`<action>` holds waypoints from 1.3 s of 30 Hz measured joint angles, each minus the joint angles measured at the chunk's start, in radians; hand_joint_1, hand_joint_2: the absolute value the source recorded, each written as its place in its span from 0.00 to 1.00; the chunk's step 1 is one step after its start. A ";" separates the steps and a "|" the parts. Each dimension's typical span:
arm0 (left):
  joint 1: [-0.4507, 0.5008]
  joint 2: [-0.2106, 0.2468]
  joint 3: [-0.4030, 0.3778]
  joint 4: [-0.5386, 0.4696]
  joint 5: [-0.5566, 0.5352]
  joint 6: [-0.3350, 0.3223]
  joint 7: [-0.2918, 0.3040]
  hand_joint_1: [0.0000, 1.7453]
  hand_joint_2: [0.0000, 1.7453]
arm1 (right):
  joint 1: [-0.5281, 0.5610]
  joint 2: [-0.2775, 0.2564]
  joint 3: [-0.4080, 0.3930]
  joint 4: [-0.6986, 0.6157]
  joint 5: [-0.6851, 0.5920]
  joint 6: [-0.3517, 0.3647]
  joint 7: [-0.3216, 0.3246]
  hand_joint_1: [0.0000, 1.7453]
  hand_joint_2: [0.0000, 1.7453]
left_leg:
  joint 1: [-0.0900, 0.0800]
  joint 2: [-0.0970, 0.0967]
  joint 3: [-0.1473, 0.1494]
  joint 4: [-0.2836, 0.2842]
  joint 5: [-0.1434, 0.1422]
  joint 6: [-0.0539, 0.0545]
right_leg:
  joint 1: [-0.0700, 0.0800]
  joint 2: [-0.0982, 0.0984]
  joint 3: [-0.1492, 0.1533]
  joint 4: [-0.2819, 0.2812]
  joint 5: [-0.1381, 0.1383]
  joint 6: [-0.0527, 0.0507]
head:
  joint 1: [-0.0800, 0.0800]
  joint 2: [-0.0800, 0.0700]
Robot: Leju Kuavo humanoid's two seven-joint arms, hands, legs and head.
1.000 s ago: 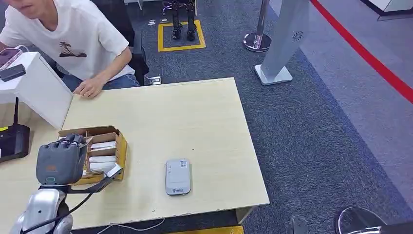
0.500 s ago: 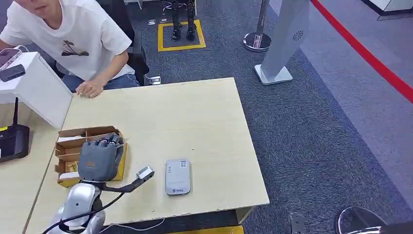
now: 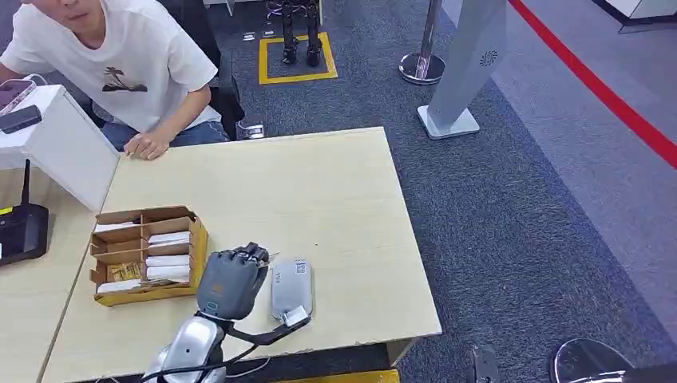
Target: Pass the card to the sensor for recognition and then transmit it.
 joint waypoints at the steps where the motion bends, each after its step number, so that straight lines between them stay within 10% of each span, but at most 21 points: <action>1: 0.002 -0.003 -0.003 0.004 0.000 0.000 -0.002 1.00 1.00 | 0.000 0.000 0.002 0.000 0.000 0.000 0.000 0.00 0.00 | 0.000 0.000 0.000 0.000 0.000 0.000 | 0.000 0.000 0.000 0.000 0.000 0.000 | 0.000 0.000; 39: 0.078 -0.067 -0.033 0.068 0.028 0.007 -0.003 1.00 1.00 | 0.000 0.000 0.013 0.000 -0.018 -0.013 0.007 0.00 0.00 | 0.000 0.000 0.000 0.000 0.000 0.000 | 0.000 0.000 0.000 0.000 0.000 0.000 | 0.000 0.000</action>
